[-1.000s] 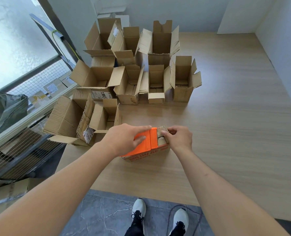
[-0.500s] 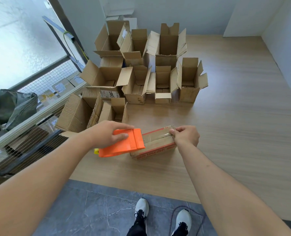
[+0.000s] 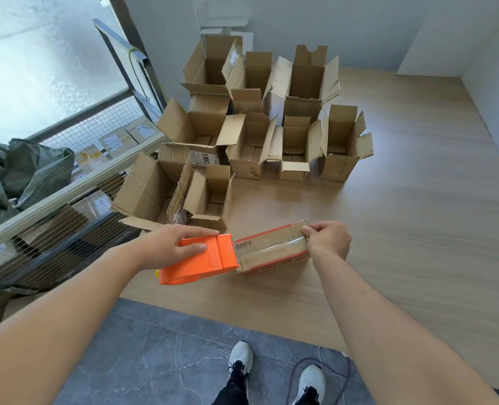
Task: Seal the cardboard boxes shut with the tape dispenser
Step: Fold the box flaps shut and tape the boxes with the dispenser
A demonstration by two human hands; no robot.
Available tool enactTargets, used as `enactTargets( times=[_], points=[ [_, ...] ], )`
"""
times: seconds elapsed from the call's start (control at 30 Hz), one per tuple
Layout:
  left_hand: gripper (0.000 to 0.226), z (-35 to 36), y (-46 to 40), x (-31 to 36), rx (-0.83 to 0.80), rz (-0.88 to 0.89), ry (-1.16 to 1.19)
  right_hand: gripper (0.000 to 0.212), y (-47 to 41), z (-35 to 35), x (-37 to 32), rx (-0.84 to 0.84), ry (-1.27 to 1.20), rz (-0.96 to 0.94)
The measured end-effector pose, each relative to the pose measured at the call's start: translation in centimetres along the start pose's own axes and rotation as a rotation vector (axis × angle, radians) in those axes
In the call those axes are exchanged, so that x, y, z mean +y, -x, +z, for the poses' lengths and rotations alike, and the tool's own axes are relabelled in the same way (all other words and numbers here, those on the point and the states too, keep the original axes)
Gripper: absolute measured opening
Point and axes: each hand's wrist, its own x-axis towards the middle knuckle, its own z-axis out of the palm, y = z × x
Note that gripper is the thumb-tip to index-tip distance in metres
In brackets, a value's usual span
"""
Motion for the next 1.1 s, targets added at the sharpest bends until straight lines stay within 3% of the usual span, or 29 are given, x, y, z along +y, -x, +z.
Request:
enactTargets(
  times=[0.5, 1.1],
  points=[
    [0.037, 1.8, -1.6, -1.6, -0.06, 0.185, 0.103, 0.008, -0.2, -1.5, 1.2, 0.086, 0.022, 0.038],
    [0.035, 2.5, -1.7, -3.0, -0.076, 0.23, 0.241, 0.006, -0.3, -2.7, 2.2, 0.181, -0.001, 0.089]
  ],
)
